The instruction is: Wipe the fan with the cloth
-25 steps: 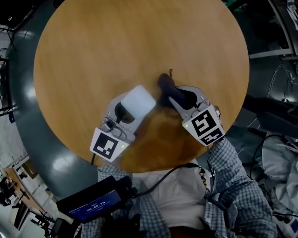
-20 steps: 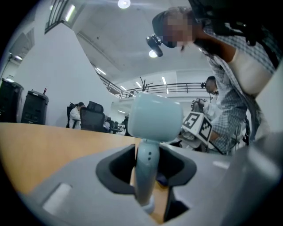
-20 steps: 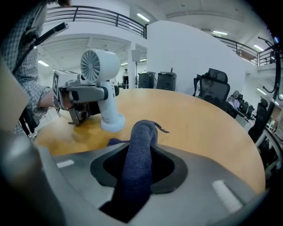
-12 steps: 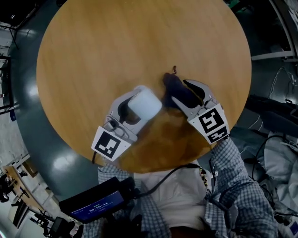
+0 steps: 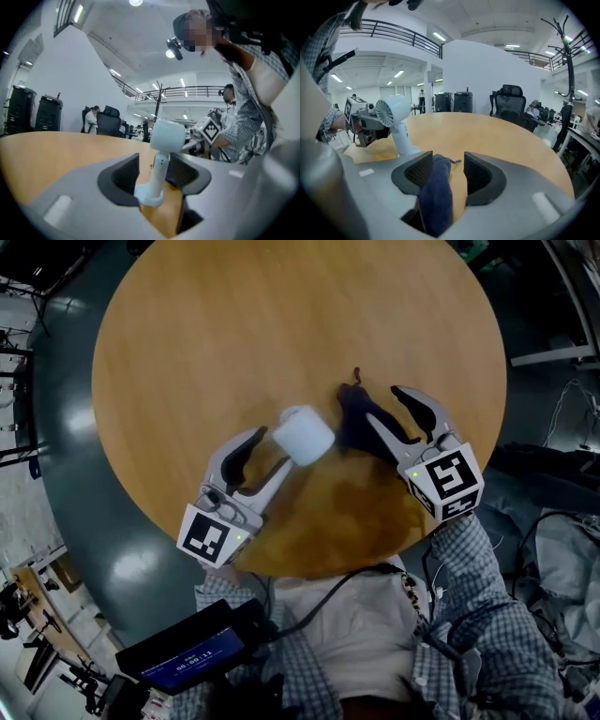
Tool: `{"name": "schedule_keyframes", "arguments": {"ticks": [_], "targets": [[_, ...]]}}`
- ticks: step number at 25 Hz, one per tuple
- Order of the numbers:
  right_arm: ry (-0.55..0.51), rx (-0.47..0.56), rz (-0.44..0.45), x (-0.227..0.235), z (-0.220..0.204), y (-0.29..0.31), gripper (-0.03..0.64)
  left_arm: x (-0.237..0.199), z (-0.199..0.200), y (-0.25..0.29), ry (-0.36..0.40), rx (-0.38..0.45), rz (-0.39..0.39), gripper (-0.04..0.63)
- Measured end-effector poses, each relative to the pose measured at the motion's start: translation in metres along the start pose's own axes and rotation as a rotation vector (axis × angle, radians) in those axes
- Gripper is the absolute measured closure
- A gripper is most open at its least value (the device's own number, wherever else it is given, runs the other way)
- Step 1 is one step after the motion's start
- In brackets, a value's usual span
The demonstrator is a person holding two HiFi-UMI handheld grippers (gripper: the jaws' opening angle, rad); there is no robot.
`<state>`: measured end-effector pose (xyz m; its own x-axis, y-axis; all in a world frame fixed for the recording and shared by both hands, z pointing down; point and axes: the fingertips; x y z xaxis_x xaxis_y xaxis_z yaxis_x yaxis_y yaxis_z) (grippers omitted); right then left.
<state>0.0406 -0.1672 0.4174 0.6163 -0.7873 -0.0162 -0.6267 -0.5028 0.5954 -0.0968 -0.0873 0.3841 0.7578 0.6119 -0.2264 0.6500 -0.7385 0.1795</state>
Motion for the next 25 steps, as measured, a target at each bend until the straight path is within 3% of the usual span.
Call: {"name": "schedule_keyframes", "arguments": {"ticks": [7, 10, 13, 17, 25], "targets": [[0.013, 0.085, -0.04, -0.027, 0.029, -0.027, 0.543, -0.004, 0.038, -0.05, 0.018, 0.07, 0.1, 0.496], [0.006, 0.124, -0.041, -0.034, 0.044, -0.042, 0.613, 0.002, 0.072, -0.058, 0.024, 0.15, 0.156, 0.581], [-0.014, 0.17, -0.023, -0.038, 0.051, -0.05, 0.614, 0.01, 0.092, -0.059, 0.063, 0.196, 0.187, 0.594], [-0.005, 0.219, -0.019, -0.043, 0.033, -0.048, 0.614, 0.026, 0.072, -0.051, 0.124, 0.169, 0.164, 0.594], [0.032, 0.292, -0.026, -0.033, 0.033, -0.051, 0.614, 0.035, 0.062, -0.039, 0.141, 0.169, 0.153, 0.595]]}}
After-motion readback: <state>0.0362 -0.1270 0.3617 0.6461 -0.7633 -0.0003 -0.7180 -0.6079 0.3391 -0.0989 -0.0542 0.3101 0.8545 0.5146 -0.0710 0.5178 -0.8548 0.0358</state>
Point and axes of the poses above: the fingertips, and each gripper's own axes: y forward along the fingers, x to its right, z out of its top, and after that the axes turned 4 degrees about -x, right-handed
